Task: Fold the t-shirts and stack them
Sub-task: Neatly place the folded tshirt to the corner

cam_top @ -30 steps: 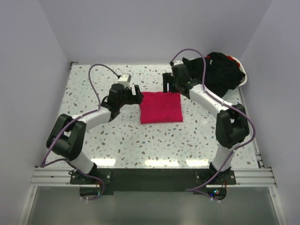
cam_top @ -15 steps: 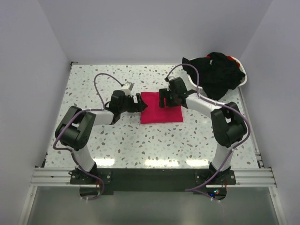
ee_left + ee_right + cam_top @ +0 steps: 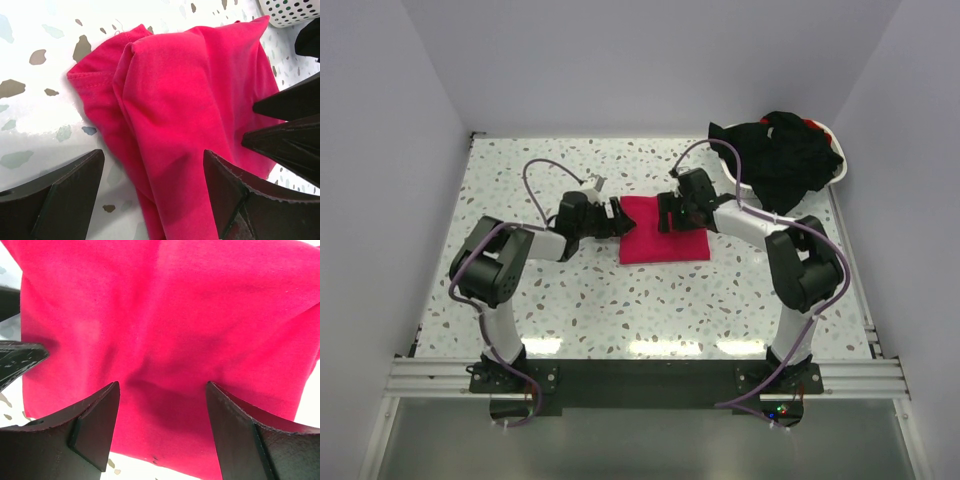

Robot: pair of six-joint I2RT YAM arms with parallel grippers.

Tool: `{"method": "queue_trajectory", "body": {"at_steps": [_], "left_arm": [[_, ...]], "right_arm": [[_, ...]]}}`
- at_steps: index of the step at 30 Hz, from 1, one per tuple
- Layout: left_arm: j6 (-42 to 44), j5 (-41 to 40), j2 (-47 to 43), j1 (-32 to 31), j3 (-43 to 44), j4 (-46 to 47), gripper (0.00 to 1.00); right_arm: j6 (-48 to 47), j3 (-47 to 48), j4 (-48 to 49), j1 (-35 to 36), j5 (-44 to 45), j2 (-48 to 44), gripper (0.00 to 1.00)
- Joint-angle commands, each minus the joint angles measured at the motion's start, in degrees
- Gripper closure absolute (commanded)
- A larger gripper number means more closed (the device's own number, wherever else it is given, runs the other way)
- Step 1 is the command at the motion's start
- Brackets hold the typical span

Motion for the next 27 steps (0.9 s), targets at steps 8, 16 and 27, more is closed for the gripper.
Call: {"method": "queue_trajectory", "body": {"at_steps": [8, 16, 27], "left_arm": [[-1.5, 3.4, 4.5, -0.1, 1.7, 0.9, 0.20], [-0.8, 2.4, 6.4, -0.9, 4.1, -0.3, 0.40], [2.5, -4.4, 4.3, -1.1, 8.5, -7.6, 1.00]], "right_arm": [[0.8, 1.2, 1.7, 1.0, -0.9, -0.5, 0.28], [0.5, 1.0, 1.3, 1.1, -0.4, -1.0, 0.28], [0.0, 0.3, -0.3, 1.1, 0.7, -4.2, 0.27]]}}
